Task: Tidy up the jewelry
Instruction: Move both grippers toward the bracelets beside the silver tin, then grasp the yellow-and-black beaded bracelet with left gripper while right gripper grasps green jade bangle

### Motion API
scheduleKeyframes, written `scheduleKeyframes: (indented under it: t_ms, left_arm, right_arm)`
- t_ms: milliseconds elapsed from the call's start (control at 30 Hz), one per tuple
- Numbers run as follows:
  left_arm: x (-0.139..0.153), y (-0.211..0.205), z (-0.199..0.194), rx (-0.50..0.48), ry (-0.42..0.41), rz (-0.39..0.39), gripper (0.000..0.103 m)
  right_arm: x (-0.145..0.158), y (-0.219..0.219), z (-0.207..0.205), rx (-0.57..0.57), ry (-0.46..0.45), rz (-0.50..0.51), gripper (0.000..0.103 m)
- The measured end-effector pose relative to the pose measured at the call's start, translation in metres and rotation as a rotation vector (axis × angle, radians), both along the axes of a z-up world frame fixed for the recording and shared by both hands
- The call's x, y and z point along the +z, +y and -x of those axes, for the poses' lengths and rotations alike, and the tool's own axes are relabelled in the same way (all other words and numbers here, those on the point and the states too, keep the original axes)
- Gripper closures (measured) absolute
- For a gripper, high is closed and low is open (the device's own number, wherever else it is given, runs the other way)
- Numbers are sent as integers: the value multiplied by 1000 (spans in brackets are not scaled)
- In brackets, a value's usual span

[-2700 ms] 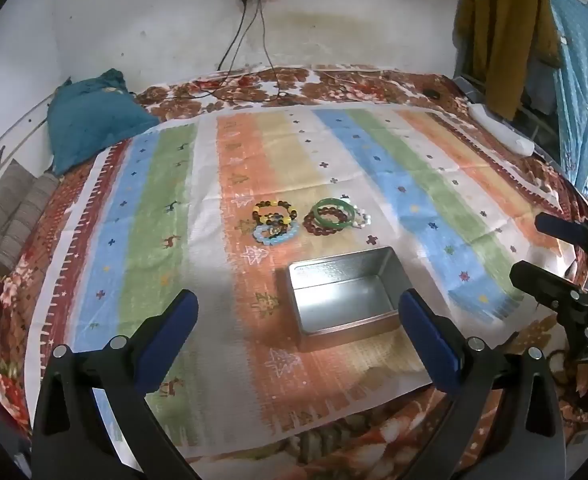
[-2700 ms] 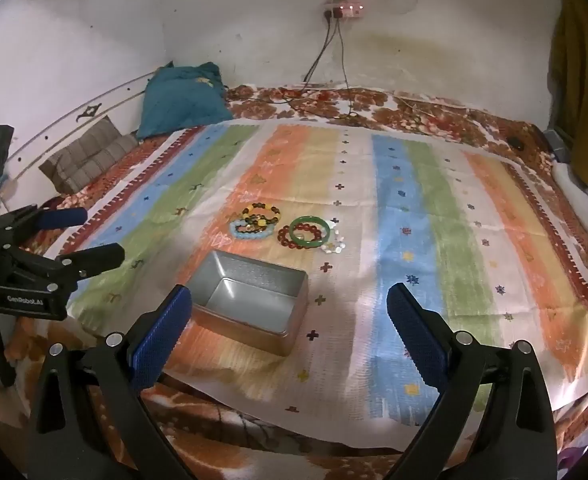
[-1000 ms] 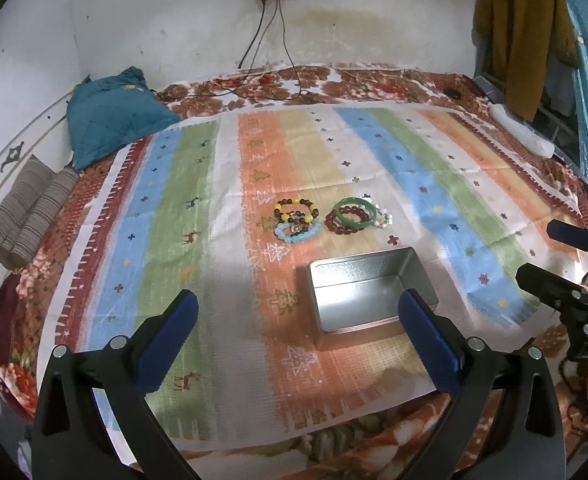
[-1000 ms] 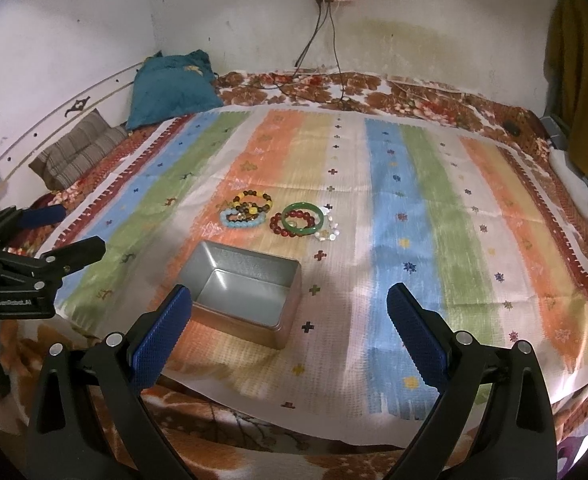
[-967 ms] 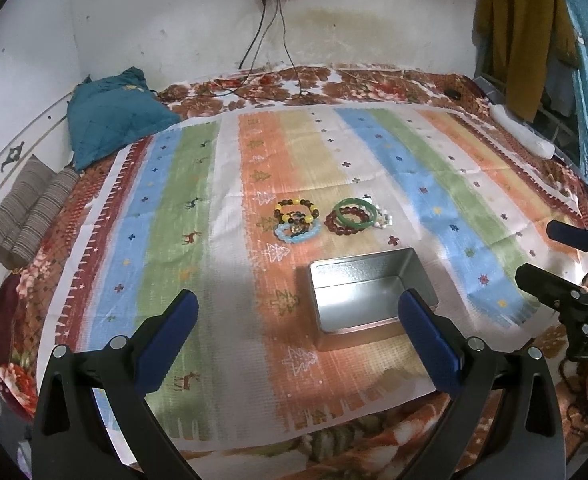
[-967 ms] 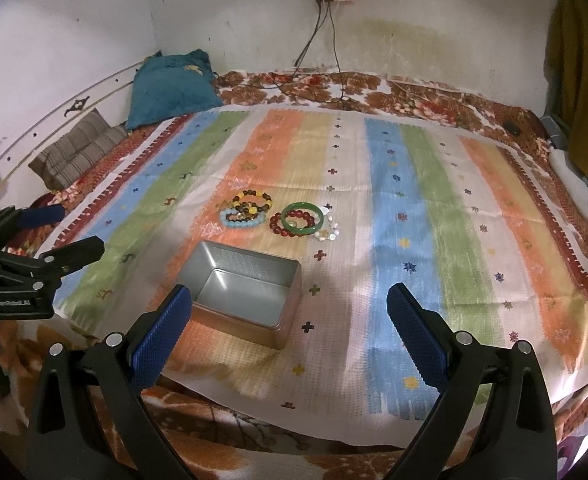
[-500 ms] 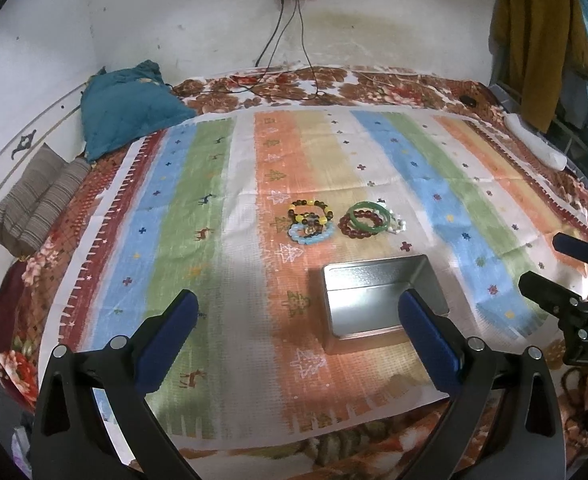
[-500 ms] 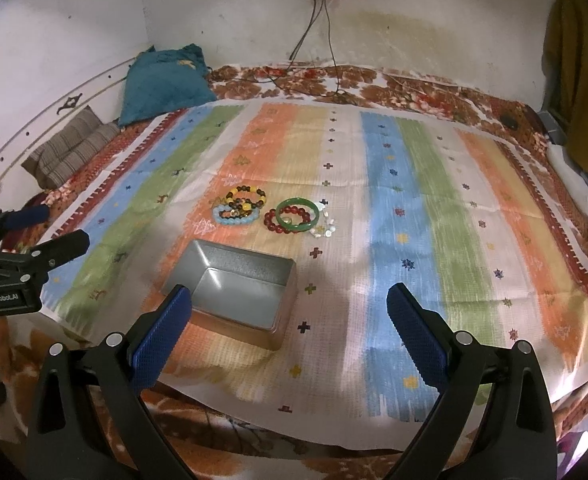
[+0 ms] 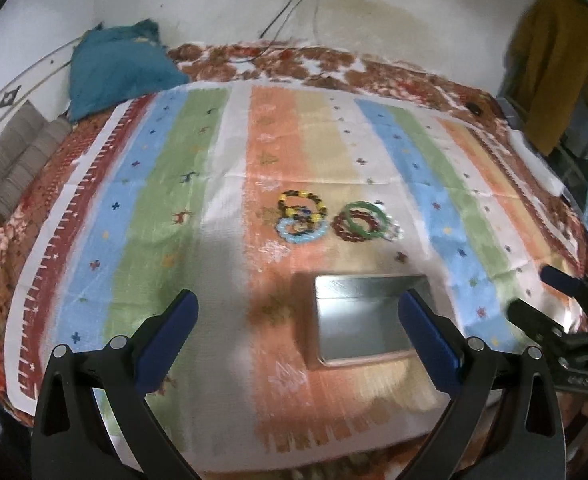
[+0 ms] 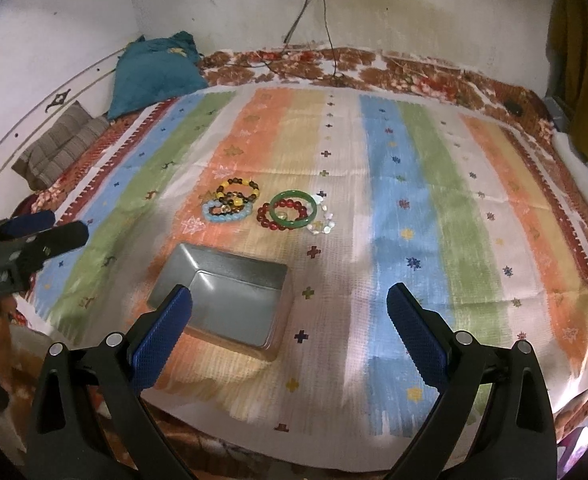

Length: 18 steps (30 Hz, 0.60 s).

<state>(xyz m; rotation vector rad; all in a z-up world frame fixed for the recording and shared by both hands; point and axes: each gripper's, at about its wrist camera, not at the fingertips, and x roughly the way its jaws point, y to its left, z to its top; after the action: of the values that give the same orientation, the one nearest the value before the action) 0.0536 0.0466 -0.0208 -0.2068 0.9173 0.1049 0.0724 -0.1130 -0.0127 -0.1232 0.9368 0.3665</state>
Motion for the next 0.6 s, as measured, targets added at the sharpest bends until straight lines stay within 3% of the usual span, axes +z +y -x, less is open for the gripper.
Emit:
scheduleKeyframes:
  t_ms: [167, 433, 600]
  left_arm:
    - [-6, 2, -20, 10, 18, -28, 6]
    - [-11, 11, -48, 45, 25, -72, 6]
    - [-16, 8, -64, 18, 5, -142, 6]
  right_arm:
    - [-11, 1, -17, -1, 61, -6, 4]
    - [-13, 4, -38, -11, 65, -22, 4]
    - [-15, 7, -53, -8, 70, -13, 4]
